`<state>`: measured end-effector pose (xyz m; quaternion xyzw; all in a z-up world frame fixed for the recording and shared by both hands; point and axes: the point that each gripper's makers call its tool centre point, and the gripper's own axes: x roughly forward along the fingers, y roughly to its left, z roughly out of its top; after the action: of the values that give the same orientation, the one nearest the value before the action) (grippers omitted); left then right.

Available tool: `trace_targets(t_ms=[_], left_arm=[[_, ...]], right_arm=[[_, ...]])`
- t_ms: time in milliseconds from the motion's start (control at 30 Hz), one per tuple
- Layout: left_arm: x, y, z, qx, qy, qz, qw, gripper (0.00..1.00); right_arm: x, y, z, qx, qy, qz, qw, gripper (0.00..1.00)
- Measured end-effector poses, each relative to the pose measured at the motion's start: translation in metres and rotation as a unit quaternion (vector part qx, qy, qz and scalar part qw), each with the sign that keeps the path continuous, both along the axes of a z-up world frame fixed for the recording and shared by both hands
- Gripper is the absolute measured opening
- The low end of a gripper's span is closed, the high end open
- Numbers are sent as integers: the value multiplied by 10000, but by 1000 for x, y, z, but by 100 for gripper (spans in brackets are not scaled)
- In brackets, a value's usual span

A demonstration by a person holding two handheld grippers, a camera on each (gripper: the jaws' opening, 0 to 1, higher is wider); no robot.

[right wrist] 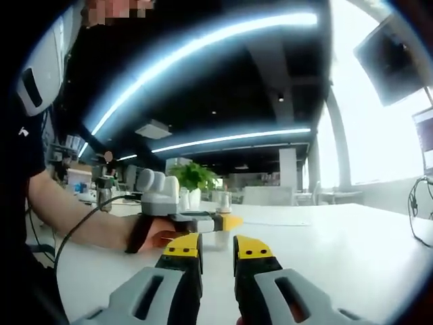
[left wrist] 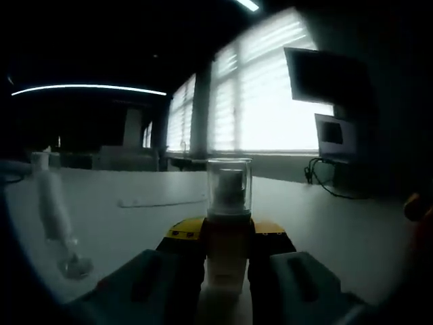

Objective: Clamp pump bottle remove cover press pump head put on cover

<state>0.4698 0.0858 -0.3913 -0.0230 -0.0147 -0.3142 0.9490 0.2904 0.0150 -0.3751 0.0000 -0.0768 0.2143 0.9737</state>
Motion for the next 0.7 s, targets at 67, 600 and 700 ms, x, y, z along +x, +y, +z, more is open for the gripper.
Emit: trace_targets(t_ms=[67, 600, 700], left_arm=[[-3, -2, 1, 103, -89, -94, 9999, 14], [-8, -2, -1, 103, -46, -165, 9998, 14], [-8, -2, -1, 108, -17, -179, 9998, 14]], right_arm=[[0, 0, 1, 18, -6, -3, 10000, 13], [1, 0, -2, -94, -8, -33, 9999, 13], [1, 0, -3, -109, -2, -37, 9999, 13]])
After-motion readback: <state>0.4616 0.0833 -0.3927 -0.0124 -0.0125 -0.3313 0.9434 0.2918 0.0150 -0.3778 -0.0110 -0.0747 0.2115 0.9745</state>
